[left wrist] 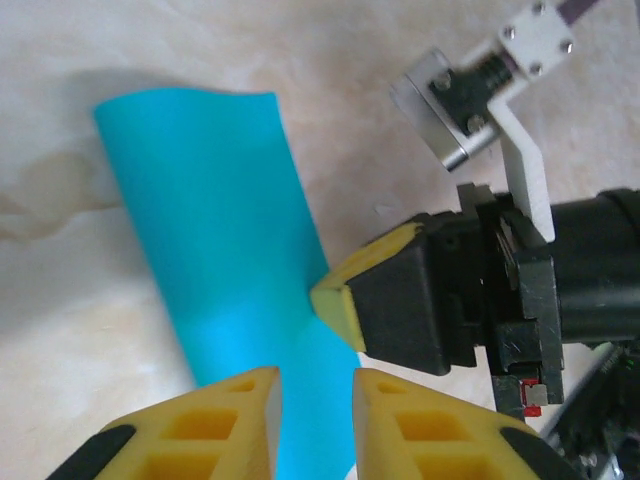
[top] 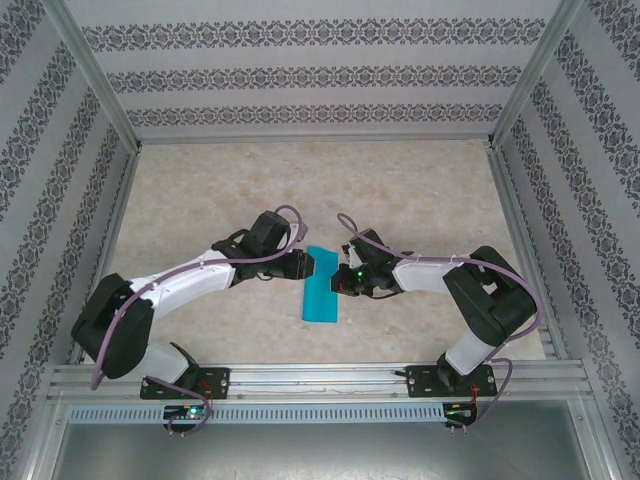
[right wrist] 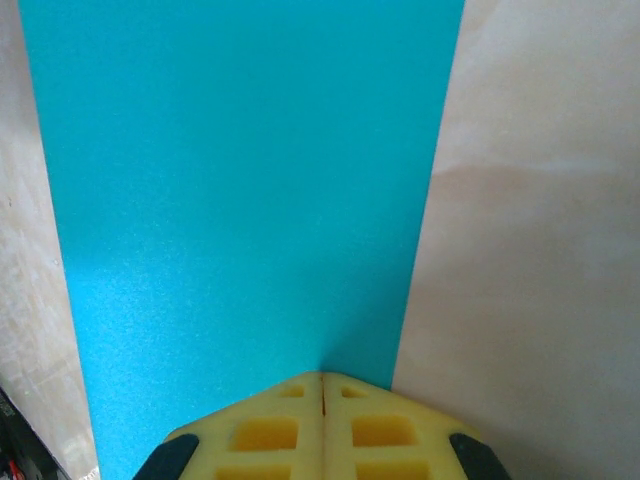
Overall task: Fold a paper plane with a square sheet of paper (fold left side to right side)
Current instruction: First fold the square sheet of paper in half at the center of the table.
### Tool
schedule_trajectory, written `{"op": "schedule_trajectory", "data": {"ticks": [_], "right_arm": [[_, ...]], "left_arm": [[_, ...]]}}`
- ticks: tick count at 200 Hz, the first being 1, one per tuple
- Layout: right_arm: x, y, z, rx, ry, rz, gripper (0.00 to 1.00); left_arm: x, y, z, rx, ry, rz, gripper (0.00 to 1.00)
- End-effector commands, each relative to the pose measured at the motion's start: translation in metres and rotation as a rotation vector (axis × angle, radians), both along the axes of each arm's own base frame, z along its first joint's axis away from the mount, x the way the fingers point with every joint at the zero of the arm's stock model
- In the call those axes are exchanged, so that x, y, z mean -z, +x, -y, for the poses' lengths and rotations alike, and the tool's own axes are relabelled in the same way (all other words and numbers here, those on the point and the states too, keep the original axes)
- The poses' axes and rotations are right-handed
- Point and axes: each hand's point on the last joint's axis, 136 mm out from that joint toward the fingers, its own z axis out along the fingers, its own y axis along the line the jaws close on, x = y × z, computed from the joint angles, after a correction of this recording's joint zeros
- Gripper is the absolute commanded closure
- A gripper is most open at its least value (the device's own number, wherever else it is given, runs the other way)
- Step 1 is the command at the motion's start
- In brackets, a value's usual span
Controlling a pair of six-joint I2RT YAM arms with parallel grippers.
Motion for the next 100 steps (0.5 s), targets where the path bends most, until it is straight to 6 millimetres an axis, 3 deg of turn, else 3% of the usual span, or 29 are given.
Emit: {"op": "schedule_trajectory", "data": {"ticks": [1, 28, 100], "right_arm": [[0.042, -0.023, 0.034, 0.014, -0.197, -0.092, 1.0], [0.043, -0.024, 0.034, 0.009, -0.201, -0.095, 1.0], [0.05, -0.031, 0.042, -0.004, -0.249, -0.118, 1.0]], "left_arm": [[0.01, -0.007, 0.021, 0.092, -0.112, -0.049, 0.78], [0.035, -0.008, 0.021, 0.091, -0.081, -0.095, 0.8], [0.088, -0.004, -0.007, 0.002, 0.047, -0.153, 0.82]]}}
